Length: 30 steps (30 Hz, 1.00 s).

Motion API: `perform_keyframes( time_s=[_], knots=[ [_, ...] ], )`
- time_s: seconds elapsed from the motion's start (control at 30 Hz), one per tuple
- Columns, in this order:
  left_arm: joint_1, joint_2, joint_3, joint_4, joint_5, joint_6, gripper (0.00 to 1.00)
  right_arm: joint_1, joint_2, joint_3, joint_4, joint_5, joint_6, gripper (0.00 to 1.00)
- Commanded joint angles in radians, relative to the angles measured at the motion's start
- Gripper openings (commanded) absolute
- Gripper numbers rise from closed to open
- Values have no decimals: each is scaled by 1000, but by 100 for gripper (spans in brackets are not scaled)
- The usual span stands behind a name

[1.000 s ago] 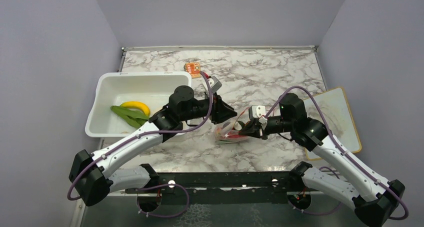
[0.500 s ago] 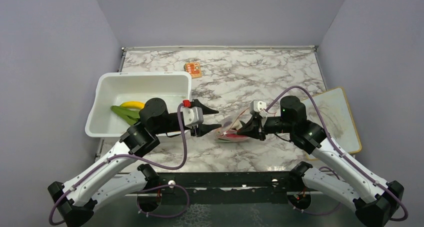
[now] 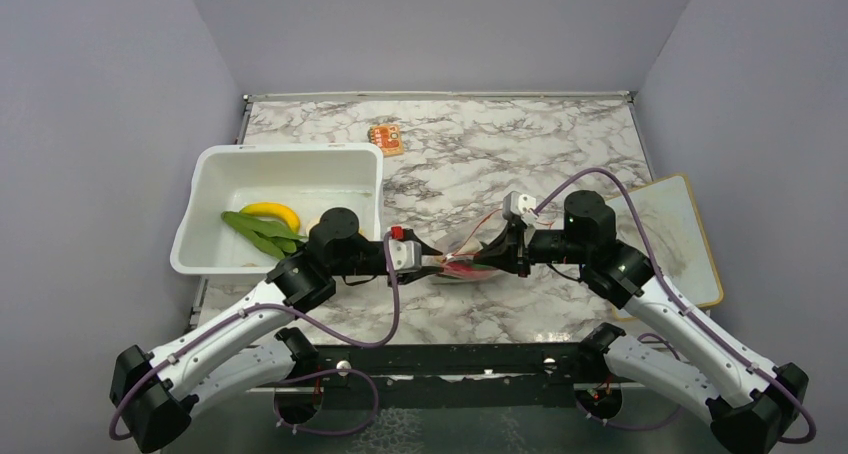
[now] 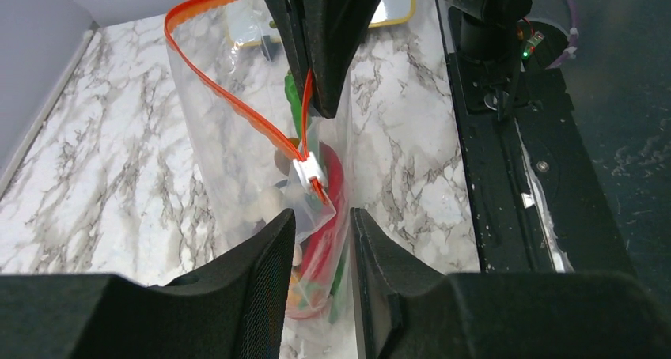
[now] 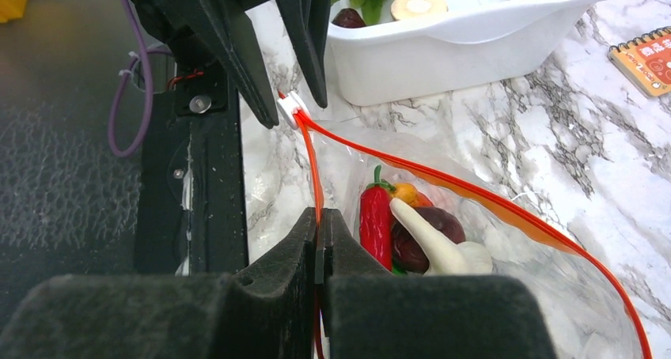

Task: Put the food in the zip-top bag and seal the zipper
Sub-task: Zip the zipper food storage bag at the center of the board.

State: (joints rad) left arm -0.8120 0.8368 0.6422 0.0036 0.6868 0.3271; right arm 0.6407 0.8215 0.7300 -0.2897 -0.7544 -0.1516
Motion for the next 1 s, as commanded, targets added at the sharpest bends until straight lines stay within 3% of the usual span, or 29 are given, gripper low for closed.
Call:
perform_keyframes(
  time_s=[0.0,0.23,0.37,0.47,0.53,0.63,0.67,0.97],
  knots=[
    [1,13,-19,143,35,-18,34,5,-26,-11,46,14,33,1],
    [1,31,-56,251,37,-70,33,5,-36,-18,56,2,54,1],
    [0,45,-56,251,48,-64,17,5,-41,-19,61,5,66,1],
    [0,42,-57,260,48,-64,0,5,-42,-21,54,9,70,1],
    [0,40,-54,263,48,-64,0,5,-41,-7,32,21,69,8],
    [1,37,-49,261,48,-66,0,5,-43,41,-7,19,68,31],
    [0,36,-48,260,49,-67,0,5,-43,54,-6,8,70,34],
    [0,51,-43,261,46,-83,0,5,34,130,51,-79,46,38]
  ],
)
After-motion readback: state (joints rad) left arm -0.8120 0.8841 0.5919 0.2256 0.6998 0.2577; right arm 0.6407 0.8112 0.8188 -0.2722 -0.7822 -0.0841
